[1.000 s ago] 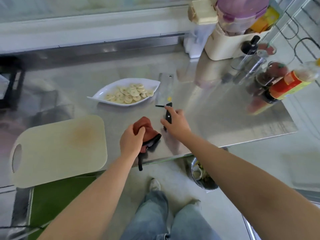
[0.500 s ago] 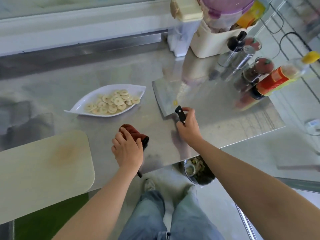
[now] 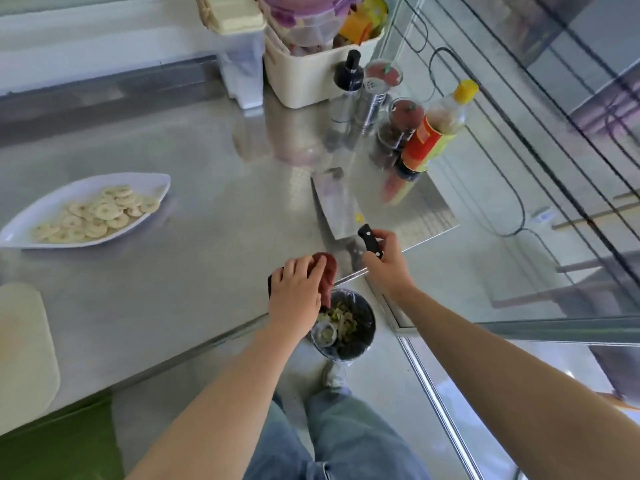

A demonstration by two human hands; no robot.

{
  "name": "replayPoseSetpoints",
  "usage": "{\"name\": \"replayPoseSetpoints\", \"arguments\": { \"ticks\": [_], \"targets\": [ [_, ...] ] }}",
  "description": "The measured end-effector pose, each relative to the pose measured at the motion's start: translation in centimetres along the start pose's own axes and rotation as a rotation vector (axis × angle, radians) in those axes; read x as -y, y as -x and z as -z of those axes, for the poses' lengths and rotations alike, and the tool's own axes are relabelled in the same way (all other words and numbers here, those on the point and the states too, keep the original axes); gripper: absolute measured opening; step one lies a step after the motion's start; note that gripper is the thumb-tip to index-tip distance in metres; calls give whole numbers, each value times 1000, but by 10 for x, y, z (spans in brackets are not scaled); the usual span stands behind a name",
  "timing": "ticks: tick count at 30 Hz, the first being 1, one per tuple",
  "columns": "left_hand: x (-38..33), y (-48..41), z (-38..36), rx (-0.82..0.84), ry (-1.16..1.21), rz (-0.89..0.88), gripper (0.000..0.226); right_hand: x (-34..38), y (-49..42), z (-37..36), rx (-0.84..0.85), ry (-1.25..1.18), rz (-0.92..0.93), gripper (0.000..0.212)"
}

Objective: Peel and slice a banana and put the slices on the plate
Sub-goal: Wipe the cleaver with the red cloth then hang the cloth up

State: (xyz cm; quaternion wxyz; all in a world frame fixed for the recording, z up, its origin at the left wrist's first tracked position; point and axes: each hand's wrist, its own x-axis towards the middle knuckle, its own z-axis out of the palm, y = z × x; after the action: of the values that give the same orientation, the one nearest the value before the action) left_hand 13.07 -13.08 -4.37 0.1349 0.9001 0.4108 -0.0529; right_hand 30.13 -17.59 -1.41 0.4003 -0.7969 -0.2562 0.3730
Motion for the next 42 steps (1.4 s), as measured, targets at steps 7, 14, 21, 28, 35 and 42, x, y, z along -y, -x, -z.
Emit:
{"name": "replayPoseSetpoints", "arguments": {
  "ticks": [7,14,21,28,35,42],
  "targets": [
    [9,21,-2,-8,-66,131,52,-13,-4,27,60,3,4,36],
    [-1,22,11,-154,346,534,25,-19,-9,34,90,82,37,37],
    [4,19,12,-258,596,699,20,-23,-28,33,145,178,90,54],
    [13,13,22,-234,659,702,14,-22,-34,15,91,340,177,58],
    [16,6,28,-199,826,688,17,-24,-30,4,50,464,242,60],
    [18,9,31,-253,1008,722,17,-24,-23,-5,125,537,263,64]
  ]
}}
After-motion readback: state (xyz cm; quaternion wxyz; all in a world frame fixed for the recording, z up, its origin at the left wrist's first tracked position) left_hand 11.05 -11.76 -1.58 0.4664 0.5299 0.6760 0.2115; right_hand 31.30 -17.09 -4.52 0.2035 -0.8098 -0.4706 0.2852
